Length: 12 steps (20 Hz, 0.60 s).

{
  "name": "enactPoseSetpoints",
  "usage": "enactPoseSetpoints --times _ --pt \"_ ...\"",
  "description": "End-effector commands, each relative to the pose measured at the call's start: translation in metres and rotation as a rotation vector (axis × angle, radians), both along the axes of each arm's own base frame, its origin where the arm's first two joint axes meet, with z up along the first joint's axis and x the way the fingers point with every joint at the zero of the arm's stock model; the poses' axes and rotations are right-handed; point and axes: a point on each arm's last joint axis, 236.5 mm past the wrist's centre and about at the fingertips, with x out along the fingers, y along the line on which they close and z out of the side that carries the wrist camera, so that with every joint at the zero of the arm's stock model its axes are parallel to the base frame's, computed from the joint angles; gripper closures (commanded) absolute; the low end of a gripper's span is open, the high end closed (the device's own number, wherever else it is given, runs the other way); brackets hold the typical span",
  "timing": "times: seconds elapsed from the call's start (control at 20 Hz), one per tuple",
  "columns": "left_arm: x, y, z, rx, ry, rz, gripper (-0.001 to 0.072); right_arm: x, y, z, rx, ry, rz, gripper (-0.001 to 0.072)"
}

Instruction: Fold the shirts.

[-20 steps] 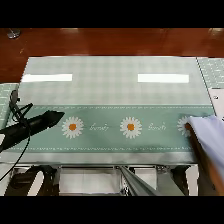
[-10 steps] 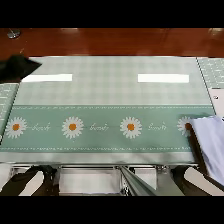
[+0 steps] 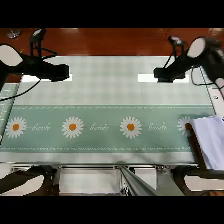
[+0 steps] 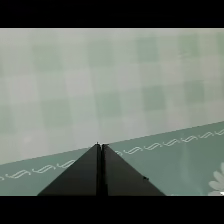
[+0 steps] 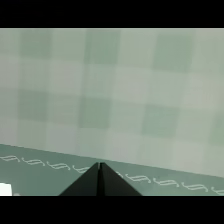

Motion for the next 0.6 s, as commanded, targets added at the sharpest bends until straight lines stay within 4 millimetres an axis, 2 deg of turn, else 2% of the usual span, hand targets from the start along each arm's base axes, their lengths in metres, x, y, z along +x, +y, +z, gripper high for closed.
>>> enactPoseSetpoints --times 0.0,0.55 --pt "0.0008 0.0104 -0.0185 0.054 0.039 0.021 0.0688 -0.0089 0.0012 -0.0344 -0.079 0.052 0.006 0.0685" --pt "0.0022 0.0088 -0.0255 0.052 0.053 0.021 0.0688 -0.0089 0.0012 -0.0322 -0.077 0.049 -0.002 0.0685"
